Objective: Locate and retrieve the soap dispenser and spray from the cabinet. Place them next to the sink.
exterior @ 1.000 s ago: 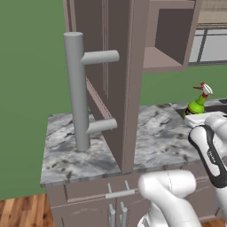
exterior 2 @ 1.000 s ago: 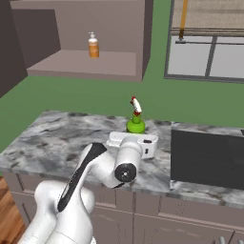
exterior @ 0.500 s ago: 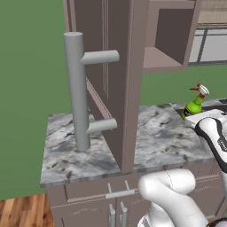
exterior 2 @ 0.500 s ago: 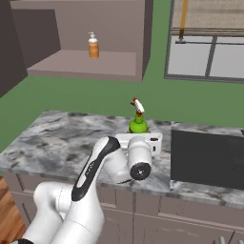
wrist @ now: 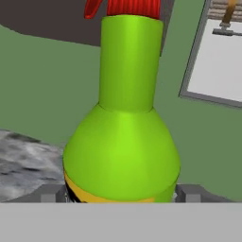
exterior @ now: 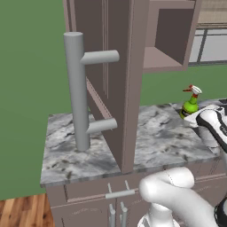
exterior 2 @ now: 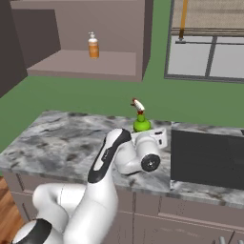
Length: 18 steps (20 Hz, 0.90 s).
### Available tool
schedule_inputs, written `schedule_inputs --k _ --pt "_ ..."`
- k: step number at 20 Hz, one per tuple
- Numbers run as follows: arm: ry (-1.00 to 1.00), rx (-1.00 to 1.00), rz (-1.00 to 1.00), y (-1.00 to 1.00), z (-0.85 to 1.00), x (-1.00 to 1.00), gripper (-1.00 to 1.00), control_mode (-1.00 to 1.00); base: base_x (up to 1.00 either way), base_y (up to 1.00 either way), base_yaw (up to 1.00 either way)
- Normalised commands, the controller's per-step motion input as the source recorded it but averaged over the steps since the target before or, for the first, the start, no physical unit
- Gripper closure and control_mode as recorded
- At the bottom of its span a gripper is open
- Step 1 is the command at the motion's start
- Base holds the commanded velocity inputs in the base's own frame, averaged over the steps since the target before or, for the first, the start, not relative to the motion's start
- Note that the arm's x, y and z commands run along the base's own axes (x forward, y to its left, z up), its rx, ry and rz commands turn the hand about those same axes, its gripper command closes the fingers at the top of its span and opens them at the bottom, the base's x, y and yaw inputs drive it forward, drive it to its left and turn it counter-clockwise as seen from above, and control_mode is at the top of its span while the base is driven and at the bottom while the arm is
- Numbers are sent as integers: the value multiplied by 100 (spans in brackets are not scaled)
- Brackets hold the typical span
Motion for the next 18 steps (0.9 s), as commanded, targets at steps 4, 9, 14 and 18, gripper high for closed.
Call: schedule_inputs --k 4,9,14,18 --pt "11 -7 8 -16 -34 35 100 -100 0 0 0" --pt "18 -1 8 -6 -23 30 100 -100 0 0 0" --pt "20 -1 11 -9 -25 34 100 -100 0 0 0" --pt "10 0 14 -4 -25 22 100 -100 0 0 0"
